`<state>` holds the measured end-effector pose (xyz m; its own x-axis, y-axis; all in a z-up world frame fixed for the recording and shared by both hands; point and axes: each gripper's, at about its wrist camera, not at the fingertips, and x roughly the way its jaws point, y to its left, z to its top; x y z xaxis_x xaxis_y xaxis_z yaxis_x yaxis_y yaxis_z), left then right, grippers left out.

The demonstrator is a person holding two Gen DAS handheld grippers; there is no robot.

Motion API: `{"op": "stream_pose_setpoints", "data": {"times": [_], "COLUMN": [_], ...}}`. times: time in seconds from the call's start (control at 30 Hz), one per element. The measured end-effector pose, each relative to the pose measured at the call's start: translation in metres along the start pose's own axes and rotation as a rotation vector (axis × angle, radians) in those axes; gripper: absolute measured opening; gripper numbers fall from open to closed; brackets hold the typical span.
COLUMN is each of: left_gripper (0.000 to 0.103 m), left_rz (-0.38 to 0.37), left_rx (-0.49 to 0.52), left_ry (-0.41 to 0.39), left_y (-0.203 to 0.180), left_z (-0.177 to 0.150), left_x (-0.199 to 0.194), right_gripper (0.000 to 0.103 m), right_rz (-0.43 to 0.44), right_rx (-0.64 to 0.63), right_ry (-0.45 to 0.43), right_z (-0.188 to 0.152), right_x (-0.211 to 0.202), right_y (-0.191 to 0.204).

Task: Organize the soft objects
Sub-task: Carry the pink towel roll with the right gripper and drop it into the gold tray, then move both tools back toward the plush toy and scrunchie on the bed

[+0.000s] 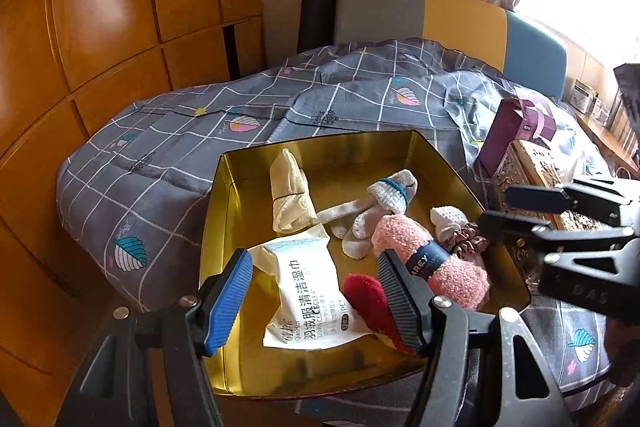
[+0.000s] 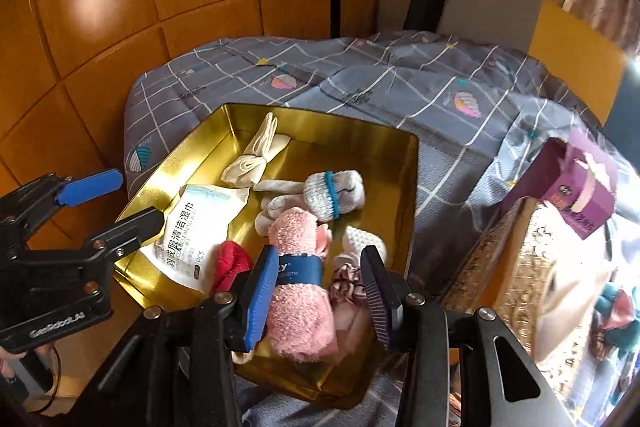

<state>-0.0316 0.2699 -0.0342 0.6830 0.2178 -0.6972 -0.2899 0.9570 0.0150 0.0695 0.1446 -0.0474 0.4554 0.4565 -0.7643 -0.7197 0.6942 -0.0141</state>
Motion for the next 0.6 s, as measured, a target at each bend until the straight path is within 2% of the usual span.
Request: {"op": "stream_pose_setpoints", "data": {"times": [0.27,0.6], "left_gripper": [0.066,0.066], "left_rz": [-0.006,-0.024], "left_rx": [0.024,0.060], "left_ry": [-0.004,-0.006], "left_y": [-0.009,-0.021], "left_z": [-0.001,-0.002], "left_x": [-0.002,-0.004], "right_gripper": [0.045,0.057], "right_rz": [-0.045,-0.113], "right_rx": [0.021,0.103], "right_ry": [-0.064,-0.146], "right_z": [-0.004,-0.011], "right_x": [-0.025,-0.059], "right_y": [-0.012,-0.045]}}
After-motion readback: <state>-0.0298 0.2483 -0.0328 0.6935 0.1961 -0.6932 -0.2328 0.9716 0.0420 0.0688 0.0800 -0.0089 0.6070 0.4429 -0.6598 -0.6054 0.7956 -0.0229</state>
